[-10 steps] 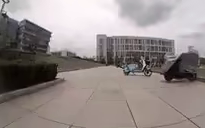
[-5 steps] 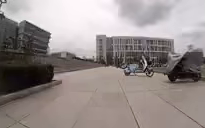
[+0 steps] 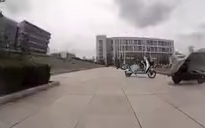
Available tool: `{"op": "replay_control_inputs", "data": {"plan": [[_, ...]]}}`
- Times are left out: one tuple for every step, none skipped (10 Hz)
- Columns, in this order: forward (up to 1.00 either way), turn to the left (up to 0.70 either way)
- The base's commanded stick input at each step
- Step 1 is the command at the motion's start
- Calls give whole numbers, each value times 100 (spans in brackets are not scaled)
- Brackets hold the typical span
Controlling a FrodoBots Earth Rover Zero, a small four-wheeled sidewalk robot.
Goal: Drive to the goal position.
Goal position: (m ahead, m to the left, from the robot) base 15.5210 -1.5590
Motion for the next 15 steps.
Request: {"op": "replay_control_inputs", "data": {"plan": [[45, 0], [45, 0], [45, 7], [45, 27], [45, 27], [45, 10], [45, 0], [45, 0], [45, 0], [45, 0], [45, 0], [45, 0], [45, 0], [45, 0], [45, 0]]}}
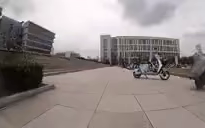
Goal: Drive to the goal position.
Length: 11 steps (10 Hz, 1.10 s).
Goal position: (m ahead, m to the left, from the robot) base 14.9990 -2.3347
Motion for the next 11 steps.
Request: {"op": "replay_control_inputs", "data": {"plan": [[45, 0], [45, 0], [45, 0], [45, 0], [45, 0], [45, 0], [45, 0], [45, 0], [45, 0], [45, 0], [45, 0]]}}
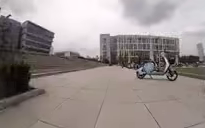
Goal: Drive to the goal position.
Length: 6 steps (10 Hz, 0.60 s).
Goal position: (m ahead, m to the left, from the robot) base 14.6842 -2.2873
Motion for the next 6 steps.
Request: {"op": "replay_control_inputs", "data": {"plan": [[45, 0], [45, 0], [45, 0], [45, 0], [45, 0], [45, 0]]}}
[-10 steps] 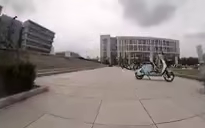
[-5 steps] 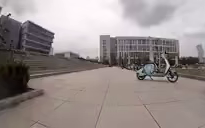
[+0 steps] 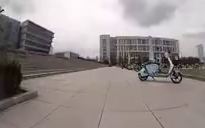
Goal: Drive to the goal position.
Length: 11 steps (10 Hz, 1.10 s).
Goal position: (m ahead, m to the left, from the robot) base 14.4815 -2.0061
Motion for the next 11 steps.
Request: {"op": "replay_control_inputs", "data": {"plan": [[45, 0], [45, 0], [45, 0], [45, 0], [45, 0], [45, 0], [45, 0], [45, 0], [45, 0], [45, 0], [45, 0]]}}
